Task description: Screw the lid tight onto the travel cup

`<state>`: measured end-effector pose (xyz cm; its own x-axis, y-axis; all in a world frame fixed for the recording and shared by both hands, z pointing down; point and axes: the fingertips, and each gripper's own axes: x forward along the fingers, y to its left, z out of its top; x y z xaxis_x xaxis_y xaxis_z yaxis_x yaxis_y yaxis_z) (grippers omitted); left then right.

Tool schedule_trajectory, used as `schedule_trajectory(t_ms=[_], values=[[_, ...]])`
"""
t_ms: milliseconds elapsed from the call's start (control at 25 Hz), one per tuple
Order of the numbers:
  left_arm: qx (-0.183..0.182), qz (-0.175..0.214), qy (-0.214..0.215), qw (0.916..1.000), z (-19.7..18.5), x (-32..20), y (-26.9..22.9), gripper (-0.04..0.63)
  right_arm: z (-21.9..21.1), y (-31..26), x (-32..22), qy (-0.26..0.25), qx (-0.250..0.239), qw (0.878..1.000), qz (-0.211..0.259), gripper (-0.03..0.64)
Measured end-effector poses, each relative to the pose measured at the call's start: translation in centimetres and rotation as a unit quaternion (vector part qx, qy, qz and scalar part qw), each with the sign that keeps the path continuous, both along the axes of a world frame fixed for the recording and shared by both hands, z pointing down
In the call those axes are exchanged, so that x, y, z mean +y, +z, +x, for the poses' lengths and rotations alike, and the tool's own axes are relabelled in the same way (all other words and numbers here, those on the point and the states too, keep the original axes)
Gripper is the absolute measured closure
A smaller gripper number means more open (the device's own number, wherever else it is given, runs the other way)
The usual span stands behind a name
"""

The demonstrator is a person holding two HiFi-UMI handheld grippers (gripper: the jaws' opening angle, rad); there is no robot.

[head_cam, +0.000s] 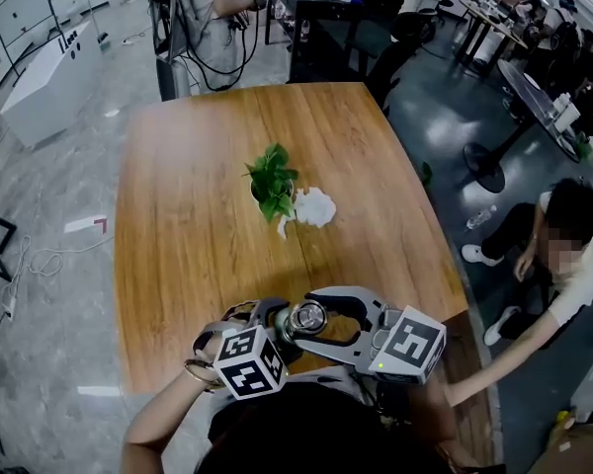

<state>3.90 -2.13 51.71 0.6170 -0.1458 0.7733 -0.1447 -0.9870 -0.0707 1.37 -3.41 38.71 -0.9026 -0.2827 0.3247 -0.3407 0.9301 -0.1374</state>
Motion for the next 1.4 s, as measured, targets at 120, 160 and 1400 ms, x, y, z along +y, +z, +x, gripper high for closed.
schedule_trajectory(t_ms=[120,160,1400], values=[[0.006,-0.005,0.004,1.0,-0.1,0.2,-0.2,0.204,-0.2,-0.1,0.4,-0.013,-0.003,1.0,-0.004,0.344],[0.009,-0.006,0.003,0.9999,-0.1,0.2,-0.3,0.205,-0.2,-0.1,0.6,-0.019,-0.004,1.0,-0.006,0.344],[0.042,-0.01,-0.066,0.9969,-0.4,-0.6,-2.5,0.204,-1.3,-2.6,0.4,0.075,-0.038,0.994,0.066,0.345]])
